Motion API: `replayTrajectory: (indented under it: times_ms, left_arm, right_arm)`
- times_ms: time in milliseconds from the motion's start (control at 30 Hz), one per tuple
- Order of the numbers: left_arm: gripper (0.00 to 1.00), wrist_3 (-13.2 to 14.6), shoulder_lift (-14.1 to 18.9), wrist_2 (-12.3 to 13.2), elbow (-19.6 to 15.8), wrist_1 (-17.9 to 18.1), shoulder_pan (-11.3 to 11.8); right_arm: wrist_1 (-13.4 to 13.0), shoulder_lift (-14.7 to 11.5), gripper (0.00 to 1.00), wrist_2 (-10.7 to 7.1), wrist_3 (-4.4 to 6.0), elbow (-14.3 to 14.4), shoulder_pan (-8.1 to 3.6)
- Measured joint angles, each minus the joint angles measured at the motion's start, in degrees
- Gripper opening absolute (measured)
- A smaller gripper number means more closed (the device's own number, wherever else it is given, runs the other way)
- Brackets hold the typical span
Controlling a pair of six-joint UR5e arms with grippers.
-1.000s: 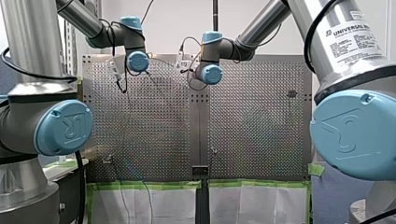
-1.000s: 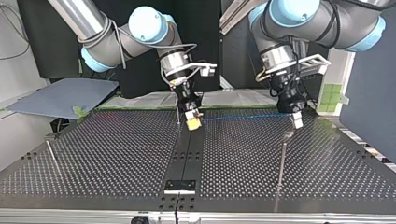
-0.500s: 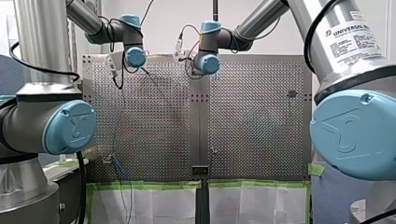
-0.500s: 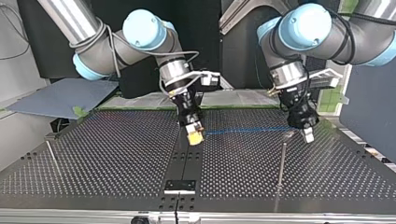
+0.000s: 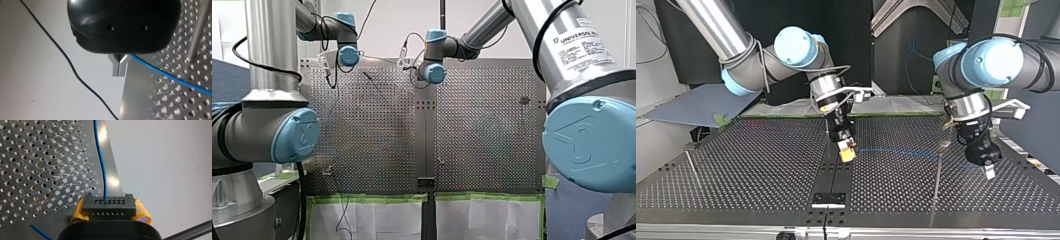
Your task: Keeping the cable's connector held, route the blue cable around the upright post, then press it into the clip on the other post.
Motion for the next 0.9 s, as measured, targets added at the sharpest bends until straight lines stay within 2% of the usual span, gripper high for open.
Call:
replayTrajectory:
  times_ms: [200,600,900]
  left_arm:
    - [0.00,-0.01,-2.94,3.04,0.93,0.07,2.33]
    - [0.00,-0.10,-7.46,8.79,3.46,0.07,3.16]
    - [0.00,-0.19,-9.86,12.03,4.35,0.08,4.55]
  right_arm:
    - [-0.04,1.54,0.00,-0.19,0.36,-1.44,-0.19]
    - [-0.09,4.73,0.00,-0.27,0.86,-3.56,-0.95]
    - [-0.24,5.42,0.00,-0.76,1.06,-3.84,-1.49]
